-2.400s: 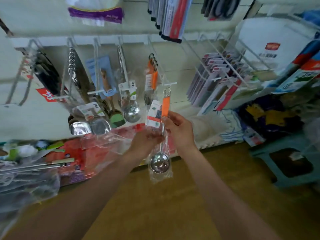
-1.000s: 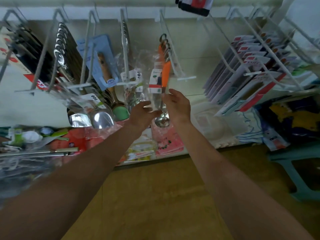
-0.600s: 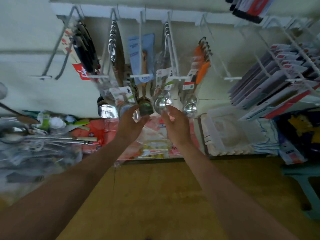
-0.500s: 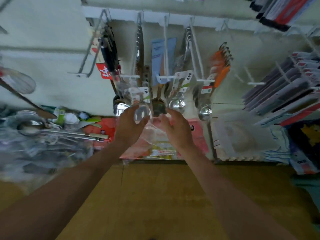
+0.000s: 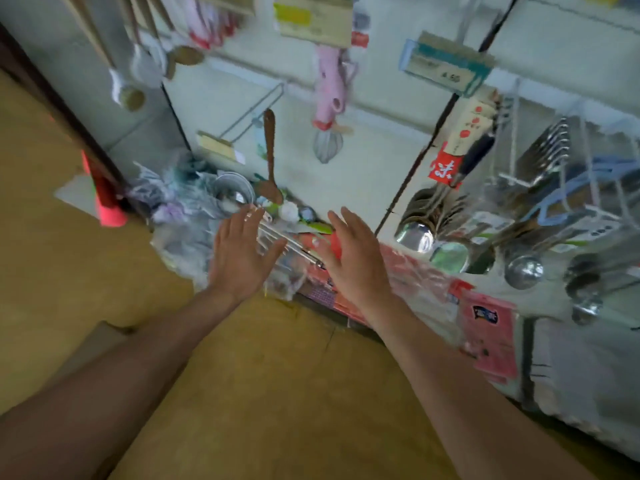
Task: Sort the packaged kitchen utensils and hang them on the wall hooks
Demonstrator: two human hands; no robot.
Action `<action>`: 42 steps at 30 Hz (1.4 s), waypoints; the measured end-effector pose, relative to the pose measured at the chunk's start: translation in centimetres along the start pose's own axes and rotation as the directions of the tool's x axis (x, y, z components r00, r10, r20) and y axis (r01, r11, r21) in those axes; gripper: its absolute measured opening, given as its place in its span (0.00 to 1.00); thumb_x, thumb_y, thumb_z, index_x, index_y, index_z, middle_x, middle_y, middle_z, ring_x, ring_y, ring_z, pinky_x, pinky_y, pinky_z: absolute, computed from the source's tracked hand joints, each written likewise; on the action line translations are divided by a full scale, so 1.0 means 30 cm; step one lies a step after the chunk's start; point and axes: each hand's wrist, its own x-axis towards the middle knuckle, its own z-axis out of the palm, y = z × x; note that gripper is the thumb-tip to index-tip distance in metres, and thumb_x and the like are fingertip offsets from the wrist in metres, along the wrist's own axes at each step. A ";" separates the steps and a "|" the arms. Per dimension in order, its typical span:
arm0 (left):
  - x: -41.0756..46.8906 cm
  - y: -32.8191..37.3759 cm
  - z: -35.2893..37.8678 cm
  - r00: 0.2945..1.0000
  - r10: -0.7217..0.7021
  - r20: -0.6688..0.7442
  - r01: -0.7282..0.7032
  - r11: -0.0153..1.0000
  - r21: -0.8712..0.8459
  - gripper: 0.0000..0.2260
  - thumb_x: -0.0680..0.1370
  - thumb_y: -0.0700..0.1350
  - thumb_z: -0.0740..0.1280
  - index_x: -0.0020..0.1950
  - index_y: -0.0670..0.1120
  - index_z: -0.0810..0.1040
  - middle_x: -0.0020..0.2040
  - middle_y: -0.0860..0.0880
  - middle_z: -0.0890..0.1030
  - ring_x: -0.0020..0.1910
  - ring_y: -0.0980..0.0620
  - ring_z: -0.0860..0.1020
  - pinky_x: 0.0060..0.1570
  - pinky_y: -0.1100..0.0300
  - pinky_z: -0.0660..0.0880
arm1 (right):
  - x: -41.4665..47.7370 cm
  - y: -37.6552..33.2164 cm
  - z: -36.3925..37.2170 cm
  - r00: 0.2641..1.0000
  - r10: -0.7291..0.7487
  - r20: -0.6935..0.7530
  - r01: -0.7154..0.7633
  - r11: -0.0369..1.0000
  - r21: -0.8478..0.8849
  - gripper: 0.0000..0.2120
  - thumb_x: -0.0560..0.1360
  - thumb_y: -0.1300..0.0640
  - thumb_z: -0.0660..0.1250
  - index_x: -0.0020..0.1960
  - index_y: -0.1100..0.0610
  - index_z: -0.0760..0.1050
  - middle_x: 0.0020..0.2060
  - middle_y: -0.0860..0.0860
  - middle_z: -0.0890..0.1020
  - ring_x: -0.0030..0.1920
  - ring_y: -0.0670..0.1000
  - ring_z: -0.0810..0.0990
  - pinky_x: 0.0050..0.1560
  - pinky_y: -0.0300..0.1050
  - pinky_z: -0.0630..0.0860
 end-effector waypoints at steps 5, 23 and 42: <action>-0.108 -0.403 -0.259 0.986 -0.146 -0.077 0.149 0.988 0.037 0.32 0.77 0.65 0.55 0.74 0.47 0.66 0.73 0.43 0.67 0.72 0.43 0.63 0.70 0.45 0.61 | 0.110 -0.401 0.213 0.980 -0.169 0.108 0.173 0.985 -0.026 0.30 0.81 0.38 0.52 0.76 0.54 0.63 0.76 0.56 0.64 0.76 0.57 0.61 0.74 0.59 0.61; -0.764 -1.517 -0.855 0.729 -0.592 -0.343 0.641 0.767 0.038 0.31 0.78 0.64 0.57 0.74 0.46 0.66 0.73 0.43 0.68 0.71 0.41 0.65 0.69 0.45 0.62 | 0.039 -1.638 1.036 0.751 -0.574 0.326 0.576 0.811 0.101 0.33 0.79 0.36 0.49 0.76 0.55 0.64 0.76 0.56 0.65 0.76 0.57 0.61 0.75 0.54 0.59; -1.271 -1.941 -0.361 0.362 -0.897 -0.254 0.905 0.403 -0.134 0.30 0.80 0.62 0.58 0.77 0.48 0.61 0.75 0.45 0.64 0.75 0.46 0.59 0.75 0.48 0.53 | -0.291 -1.677 1.915 0.406 -0.679 0.611 0.695 0.664 0.277 0.31 0.80 0.39 0.56 0.77 0.56 0.64 0.76 0.57 0.64 0.76 0.57 0.60 0.76 0.52 0.57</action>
